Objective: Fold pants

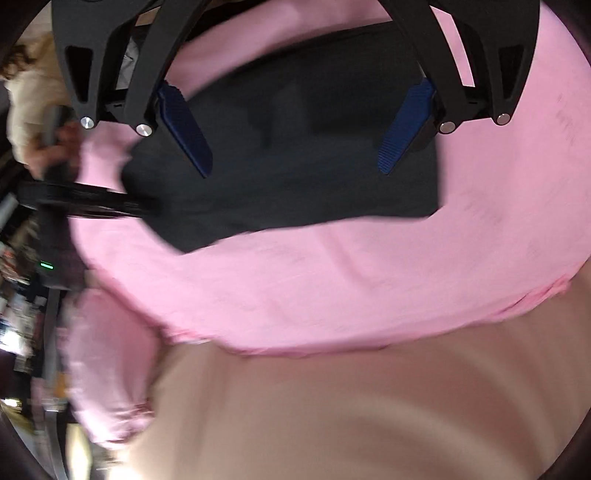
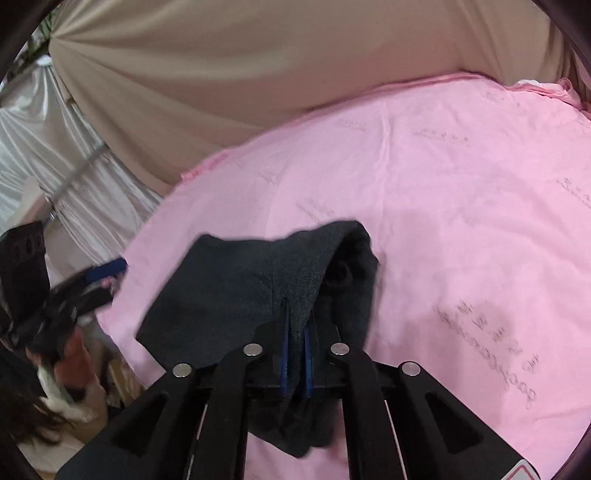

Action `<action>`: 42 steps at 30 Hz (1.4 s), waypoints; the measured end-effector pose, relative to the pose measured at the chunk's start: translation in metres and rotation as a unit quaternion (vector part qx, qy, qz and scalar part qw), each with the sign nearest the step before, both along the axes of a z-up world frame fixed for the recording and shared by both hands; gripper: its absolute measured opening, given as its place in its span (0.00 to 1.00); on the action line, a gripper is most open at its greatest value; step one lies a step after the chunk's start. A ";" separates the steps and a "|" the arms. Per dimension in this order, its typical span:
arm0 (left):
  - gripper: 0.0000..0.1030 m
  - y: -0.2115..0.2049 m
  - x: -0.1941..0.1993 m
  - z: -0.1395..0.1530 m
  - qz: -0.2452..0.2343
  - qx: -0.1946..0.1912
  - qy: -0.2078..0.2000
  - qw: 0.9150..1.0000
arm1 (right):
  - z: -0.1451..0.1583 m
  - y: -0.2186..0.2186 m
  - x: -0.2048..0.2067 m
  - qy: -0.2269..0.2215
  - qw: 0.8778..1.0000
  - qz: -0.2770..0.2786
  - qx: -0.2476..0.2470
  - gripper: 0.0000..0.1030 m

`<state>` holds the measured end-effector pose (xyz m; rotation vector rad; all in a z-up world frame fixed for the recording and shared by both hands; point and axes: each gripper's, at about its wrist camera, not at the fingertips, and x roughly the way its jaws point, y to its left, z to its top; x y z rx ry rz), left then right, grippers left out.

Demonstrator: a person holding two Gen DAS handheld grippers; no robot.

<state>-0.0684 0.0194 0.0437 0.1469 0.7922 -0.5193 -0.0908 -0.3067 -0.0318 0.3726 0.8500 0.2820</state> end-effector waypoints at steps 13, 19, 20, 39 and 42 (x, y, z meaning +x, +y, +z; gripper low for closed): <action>0.86 0.072 0.044 -0.079 0.130 -0.045 0.149 0.979 | 0.051 0.022 -0.015 -0.076 0.996 -0.038 -0.015 0.03; 0.88 0.061 0.036 -0.086 0.130 0.000 0.110 0.985 | 0.008 0.012 0.060 -0.010 0.994 -0.052 -0.091 0.00; 0.88 0.060 0.037 -0.086 0.130 0.000 0.109 0.986 | 0.007 0.000 0.058 -0.005 0.996 -0.065 -0.059 0.00; 0.35 0.092 0.047 -0.091 0.076 -0.170 0.229 0.956 | -0.029 0.004 -0.016 0.046 0.986 -0.004 0.157 0.72; 0.20 0.111 0.060 -0.103 0.071 -0.237 0.271 0.930 | -0.030 0.010 -0.010 0.038 0.989 0.003 0.145 0.66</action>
